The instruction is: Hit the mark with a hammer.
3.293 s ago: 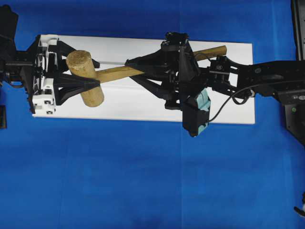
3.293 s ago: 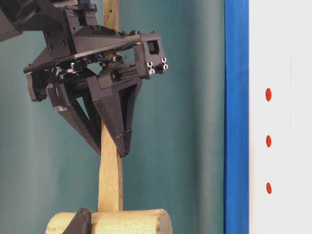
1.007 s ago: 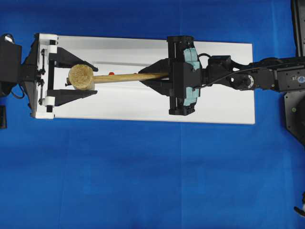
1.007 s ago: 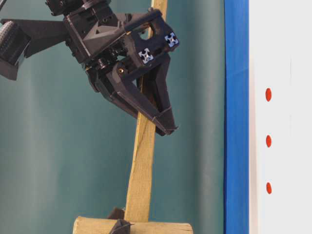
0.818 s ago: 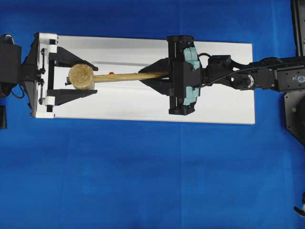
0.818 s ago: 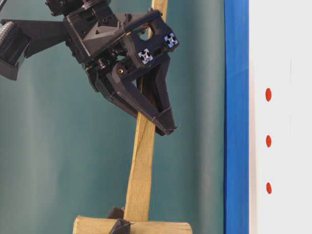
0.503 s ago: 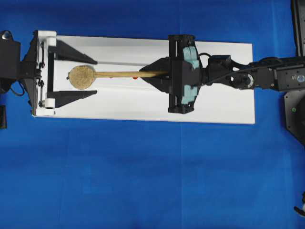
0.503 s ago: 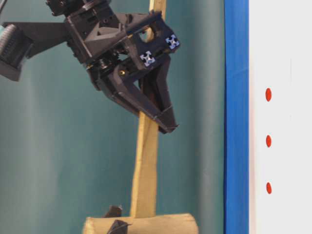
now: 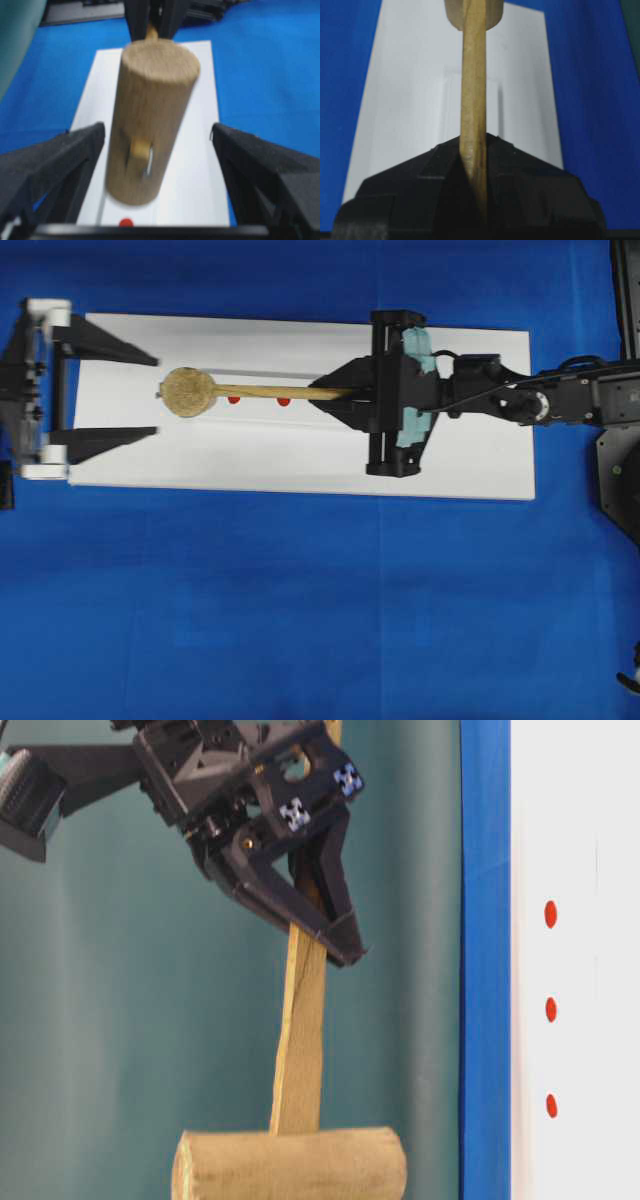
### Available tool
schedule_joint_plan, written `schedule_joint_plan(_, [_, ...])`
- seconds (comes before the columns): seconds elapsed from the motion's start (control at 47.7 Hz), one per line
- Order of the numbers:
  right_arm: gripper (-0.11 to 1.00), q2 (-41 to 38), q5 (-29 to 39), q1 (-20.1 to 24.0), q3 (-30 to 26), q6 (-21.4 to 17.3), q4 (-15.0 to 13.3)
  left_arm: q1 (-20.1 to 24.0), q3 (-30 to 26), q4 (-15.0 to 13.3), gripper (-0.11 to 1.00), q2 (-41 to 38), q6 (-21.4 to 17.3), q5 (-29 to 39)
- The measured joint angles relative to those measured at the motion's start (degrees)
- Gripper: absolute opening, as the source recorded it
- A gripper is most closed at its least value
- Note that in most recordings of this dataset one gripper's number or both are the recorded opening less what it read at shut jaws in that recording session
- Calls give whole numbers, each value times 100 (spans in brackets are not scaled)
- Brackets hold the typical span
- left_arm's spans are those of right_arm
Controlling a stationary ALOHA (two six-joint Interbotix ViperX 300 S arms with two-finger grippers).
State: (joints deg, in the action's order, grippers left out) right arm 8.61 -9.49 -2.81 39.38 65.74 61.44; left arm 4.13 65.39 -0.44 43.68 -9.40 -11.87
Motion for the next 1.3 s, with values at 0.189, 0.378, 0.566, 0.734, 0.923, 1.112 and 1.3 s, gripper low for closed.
schedule_joint_plan(0.189, [2, 202, 123, 0, 211, 9, 158, 0, 334, 0, 84, 1116, 26, 940])
schedule_joint_plan(0.378, [2, 264, 132, 0, 272, 9, 237, 0, 527, 0, 84, 1907, 35, 1600])
schedule_joint_plan(0.566, [2, 264, 123, 0, 272, 0, 255, 0, 615, 0, 84, 2171, 53, 1793])
schedule_joint_plan(0.734, [2, 264, 9, -123, 272, 0, 255, 0, 668, 0, 84, 2171, 70, 1793])
schedule_joint_plan(0.923, [2, 264, -53, -264, 272, 0, 272, 0, 721, 0, 84, 2171, 88, 1802])
schedule_joint_plan(1.112, [2, 264, -53, -229, 272, 0, 272, 0, 729, -9, 83, 2171, 88, 1802])
schedule_joint_plan(1.3, [2, -325, -62, -237, 272, -9, 475, 0, 729, 0, 83, 2180, 97, 1802])
